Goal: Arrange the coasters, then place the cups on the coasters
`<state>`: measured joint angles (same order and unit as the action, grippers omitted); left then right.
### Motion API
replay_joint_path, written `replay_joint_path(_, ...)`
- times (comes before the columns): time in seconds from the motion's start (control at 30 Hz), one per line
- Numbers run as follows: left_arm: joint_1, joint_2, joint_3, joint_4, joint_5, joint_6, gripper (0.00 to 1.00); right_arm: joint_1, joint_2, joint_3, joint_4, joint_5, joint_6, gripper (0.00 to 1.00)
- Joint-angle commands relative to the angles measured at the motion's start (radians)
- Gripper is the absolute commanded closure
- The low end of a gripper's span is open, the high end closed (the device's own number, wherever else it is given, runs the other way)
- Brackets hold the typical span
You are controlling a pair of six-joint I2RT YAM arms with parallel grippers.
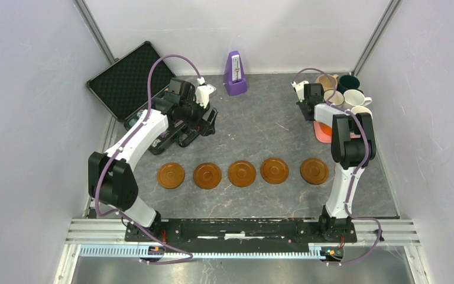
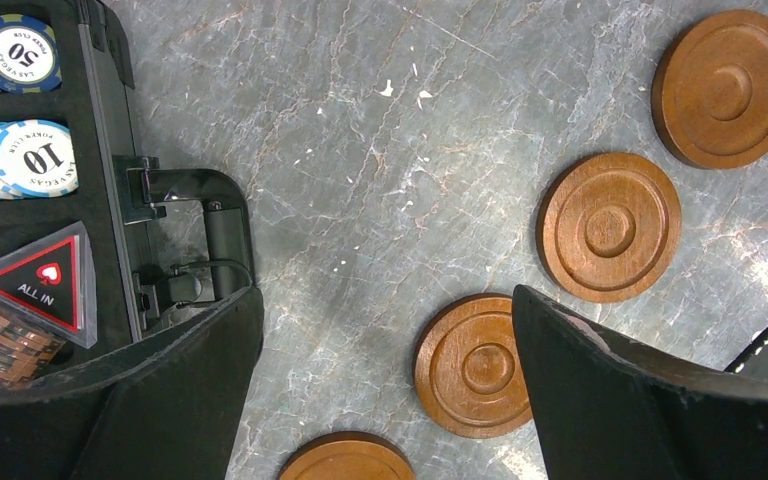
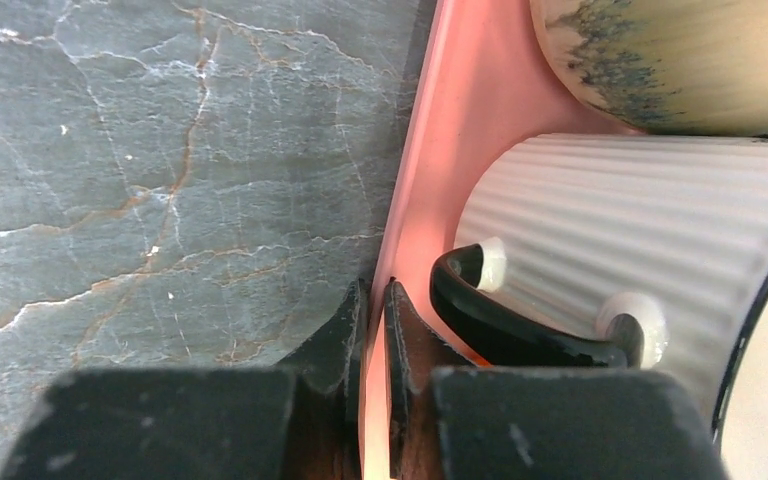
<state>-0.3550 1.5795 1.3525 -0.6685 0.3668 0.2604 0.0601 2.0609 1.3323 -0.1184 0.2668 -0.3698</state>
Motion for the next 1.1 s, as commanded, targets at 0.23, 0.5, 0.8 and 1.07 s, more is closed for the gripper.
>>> replay_joint_path(0.23,0.003,-0.031,0.048,-0.014,-0.001,-0.035,0.0,0.03,0.054,0.063,-0.091,-0.196,-0.075,1.0)
replay_joint_path(0.5,0.007,-0.026,0.049,-0.013,-0.01,-0.048,0.0,0.127,0.008,-0.008,-0.101,-0.352,-0.243,1.0)
replay_joint_path(0.8,0.058,-0.014,0.066,-0.012,0.03,-0.109,0.0,0.219,-0.003,-0.018,-0.163,-0.457,-0.34,1.0)
replay_joint_path(1.07,0.077,-0.01,0.069,-0.012,0.037,-0.125,0.0,0.297,-0.036,-0.072,-0.202,-0.518,-0.418,1.0)
